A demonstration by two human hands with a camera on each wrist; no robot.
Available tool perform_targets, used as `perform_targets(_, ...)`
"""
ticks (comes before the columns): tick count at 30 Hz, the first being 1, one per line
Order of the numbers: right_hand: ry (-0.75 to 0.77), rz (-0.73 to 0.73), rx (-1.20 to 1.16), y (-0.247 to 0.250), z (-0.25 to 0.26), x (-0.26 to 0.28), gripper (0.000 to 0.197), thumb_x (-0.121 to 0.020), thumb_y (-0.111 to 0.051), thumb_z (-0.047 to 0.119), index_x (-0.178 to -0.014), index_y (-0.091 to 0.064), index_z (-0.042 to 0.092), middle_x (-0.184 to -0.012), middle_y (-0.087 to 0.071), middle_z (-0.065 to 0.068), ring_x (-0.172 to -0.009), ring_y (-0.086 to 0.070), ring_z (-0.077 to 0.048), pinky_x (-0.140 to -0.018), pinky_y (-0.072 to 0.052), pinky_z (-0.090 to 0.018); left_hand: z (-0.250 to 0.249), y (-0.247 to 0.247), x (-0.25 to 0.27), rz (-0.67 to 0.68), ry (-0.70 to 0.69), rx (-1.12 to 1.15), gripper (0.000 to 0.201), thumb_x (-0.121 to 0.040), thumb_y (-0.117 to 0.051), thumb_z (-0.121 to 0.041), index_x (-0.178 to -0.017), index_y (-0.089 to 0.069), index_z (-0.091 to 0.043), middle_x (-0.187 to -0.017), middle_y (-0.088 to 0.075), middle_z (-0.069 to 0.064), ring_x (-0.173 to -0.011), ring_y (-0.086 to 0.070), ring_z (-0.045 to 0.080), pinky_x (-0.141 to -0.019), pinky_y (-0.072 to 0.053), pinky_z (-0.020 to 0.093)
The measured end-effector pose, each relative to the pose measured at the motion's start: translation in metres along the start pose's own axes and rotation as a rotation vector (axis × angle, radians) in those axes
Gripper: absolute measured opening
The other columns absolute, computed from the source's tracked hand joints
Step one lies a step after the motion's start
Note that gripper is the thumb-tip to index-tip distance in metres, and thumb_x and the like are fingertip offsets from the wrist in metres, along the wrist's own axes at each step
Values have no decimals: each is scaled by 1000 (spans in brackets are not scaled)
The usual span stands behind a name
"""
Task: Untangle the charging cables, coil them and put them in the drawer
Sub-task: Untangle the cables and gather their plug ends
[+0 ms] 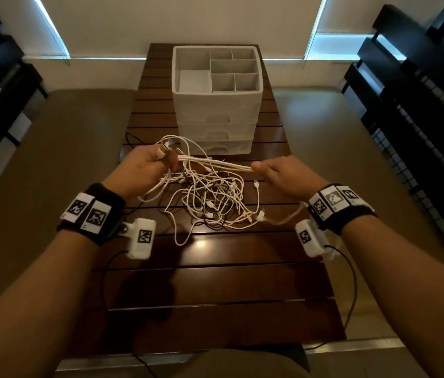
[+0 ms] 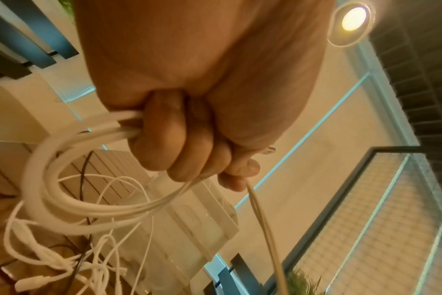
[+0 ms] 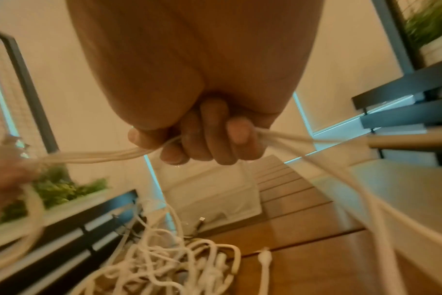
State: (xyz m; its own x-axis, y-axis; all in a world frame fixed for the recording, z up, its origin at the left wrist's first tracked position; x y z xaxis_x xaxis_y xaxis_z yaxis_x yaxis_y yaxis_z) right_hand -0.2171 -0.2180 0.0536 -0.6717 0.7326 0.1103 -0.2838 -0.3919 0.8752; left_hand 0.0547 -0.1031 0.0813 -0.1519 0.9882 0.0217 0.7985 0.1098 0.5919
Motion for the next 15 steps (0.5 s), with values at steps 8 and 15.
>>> perform_targets(8,-276,128,453,-20,-50,-2,78,-98,-22,77,-76,-65,15,-72,-63,-4,-67,-62,-22,-63,-49,-34,4,-9,2,-49,61,74,26,-106,-46,-4,-86,-63,-7,-49,-49,-14,-43,-40,0,-45,-34,15)
perform_targets(15,-179,102,325,-28,-15,-19,56,-102,-48,59,-140,-53,18,-139,-54,-13,-128,-53,-32,-106,-47,-50,1,-24,2,14,94,36,28,-107,-49,-10,-85,-65,-6,-44,-46,-10,-37,-39,2,-42,-31,13)
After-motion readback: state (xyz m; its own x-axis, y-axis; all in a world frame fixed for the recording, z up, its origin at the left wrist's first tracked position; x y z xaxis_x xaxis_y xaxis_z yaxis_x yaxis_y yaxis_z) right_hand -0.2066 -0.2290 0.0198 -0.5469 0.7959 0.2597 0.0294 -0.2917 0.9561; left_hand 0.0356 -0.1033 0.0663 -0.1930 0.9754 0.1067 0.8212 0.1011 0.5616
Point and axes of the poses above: each hand's wrist, its own x-axis away from the middle knuckle, its own y-axis out of the back of the hand, z = x × y, the point moved 7 cm from there along -x, towards the middle knuckle
